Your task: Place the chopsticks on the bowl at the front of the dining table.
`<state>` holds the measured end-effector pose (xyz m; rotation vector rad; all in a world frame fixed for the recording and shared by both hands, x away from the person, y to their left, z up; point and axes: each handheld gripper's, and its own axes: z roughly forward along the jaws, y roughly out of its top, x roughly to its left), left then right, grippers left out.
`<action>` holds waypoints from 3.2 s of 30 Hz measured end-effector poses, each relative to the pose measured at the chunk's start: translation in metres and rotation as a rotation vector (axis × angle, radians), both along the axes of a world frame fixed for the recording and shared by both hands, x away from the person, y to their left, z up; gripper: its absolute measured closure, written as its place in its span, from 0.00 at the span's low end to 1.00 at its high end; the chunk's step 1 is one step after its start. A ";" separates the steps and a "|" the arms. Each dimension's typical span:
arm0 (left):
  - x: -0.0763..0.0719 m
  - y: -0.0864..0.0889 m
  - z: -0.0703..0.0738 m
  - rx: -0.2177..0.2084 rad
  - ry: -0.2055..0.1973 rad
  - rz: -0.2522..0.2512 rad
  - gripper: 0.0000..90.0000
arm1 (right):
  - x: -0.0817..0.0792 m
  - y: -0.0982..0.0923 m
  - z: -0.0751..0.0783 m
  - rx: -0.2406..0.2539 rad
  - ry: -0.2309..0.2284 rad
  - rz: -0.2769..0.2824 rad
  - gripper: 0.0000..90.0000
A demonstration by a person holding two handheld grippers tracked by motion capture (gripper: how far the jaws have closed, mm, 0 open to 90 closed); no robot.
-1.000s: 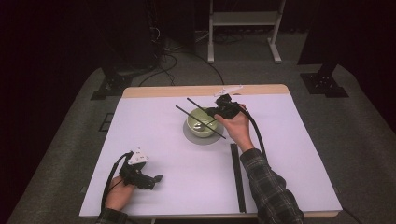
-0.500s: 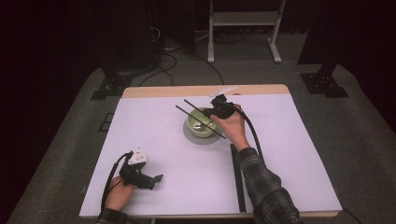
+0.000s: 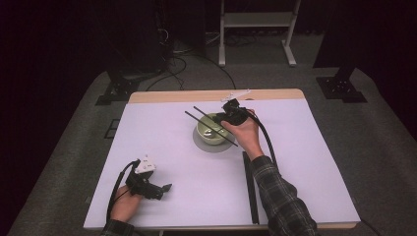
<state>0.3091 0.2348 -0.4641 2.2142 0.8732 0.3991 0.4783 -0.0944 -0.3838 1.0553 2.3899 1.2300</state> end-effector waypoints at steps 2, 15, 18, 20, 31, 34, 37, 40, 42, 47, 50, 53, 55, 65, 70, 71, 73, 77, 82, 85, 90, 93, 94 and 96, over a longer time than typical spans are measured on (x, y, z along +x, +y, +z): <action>0.000 0.000 0.000 -0.001 0.000 0.000 0.00 | -0.002 -0.001 0.002 0.000 -0.009 -0.001 0.71; 0.000 0.000 0.000 0.003 0.001 -0.001 0.00 | -0.041 -0.037 0.028 0.012 -0.024 0.008 0.54; 0.000 0.000 0.000 0.002 0.001 -0.001 0.00 | -0.049 -0.049 0.029 0.014 -0.016 0.012 0.53; 0.000 0.000 0.000 0.002 0.001 -0.001 0.00 | -0.051 -0.054 0.029 0.013 -0.013 0.011 0.51; 0.000 0.000 0.000 0.002 0.000 0.000 0.00 | -0.070 -0.091 0.023 -0.012 -0.010 -0.038 0.51; 0.000 0.000 0.000 0.002 0.002 -0.001 0.00 | -0.069 -0.100 0.017 -0.005 0.014 -0.078 0.42; 0.000 0.000 0.000 0.002 0.002 -0.001 0.00 | -0.066 -0.107 0.010 -0.009 0.032 -0.105 0.40; 0.000 0.000 0.000 0.003 0.002 -0.001 0.00 | -0.059 -0.111 0.002 -0.031 0.037 -0.134 0.32; 0.000 0.000 0.000 0.003 0.002 -0.001 0.00 | -0.055 -0.112 -0.001 -0.041 0.058 -0.146 0.28; 0.000 0.000 0.000 0.003 0.002 -0.001 0.00 | -0.048 -0.112 -0.010 -0.056 0.082 -0.145 0.27; 0.000 0.000 0.000 0.003 0.001 -0.001 0.00 | -0.046 -0.110 -0.013 -0.065 0.087 -0.148 0.27; 0.000 0.000 0.000 0.003 0.002 -0.001 0.00 | -0.045 -0.107 -0.017 -0.079 0.087 -0.144 0.27; 0.000 0.000 0.000 0.003 0.002 -0.001 0.00 | -0.044 -0.105 -0.018 -0.080 0.091 -0.138 0.26; 0.000 0.000 0.000 0.003 0.002 0.000 0.00 | -0.048 -0.097 -0.018 -0.112 0.073 -0.114 0.27; 0.000 0.000 0.000 0.003 0.002 -0.001 0.00 | -0.050 -0.092 -0.017 -0.115 0.069 -0.097 0.27; 0.000 0.000 0.000 0.003 0.002 -0.001 0.00 | -0.050 -0.091 -0.017 -0.113 0.067 -0.096 0.27; 0.000 0.000 0.000 0.003 0.002 -0.001 0.00 | -0.052 -0.090 -0.016 -0.112 0.066 -0.091 0.27; 0.000 0.000 0.000 0.003 0.002 -0.001 0.00 | -0.055 -0.084 -0.015 -0.118 0.062 -0.071 0.27; 0.000 0.000 0.000 0.004 0.001 -0.002 0.00 | -0.059 -0.078 -0.013 -0.113 0.056 -0.055 0.27; 0.000 0.000 0.000 0.004 0.000 -0.002 0.00 | -0.062 -0.073 -0.012 -0.109 0.049 -0.038 0.27; 0.000 0.000 0.000 0.004 0.001 -0.002 0.00 | -0.066 -0.066 -0.010 -0.105 0.043 -0.011 0.27; 0.000 0.000 0.000 0.004 0.001 -0.002 0.00 | -0.069 -0.060 -0.010 -0.110 0.037 0.004 0.27; 0.000 0.000 0.000 0.002 0.000 -0.001 0.00 | -0.071 -0.056 -0.010 -0.106 0.040 0.013 0.27; 0.000 0.000 0.000 0.002 0.000 -0.001 0.00 | -0.071 -0.055 -0.010 -0.106 0.038 0.017 0.27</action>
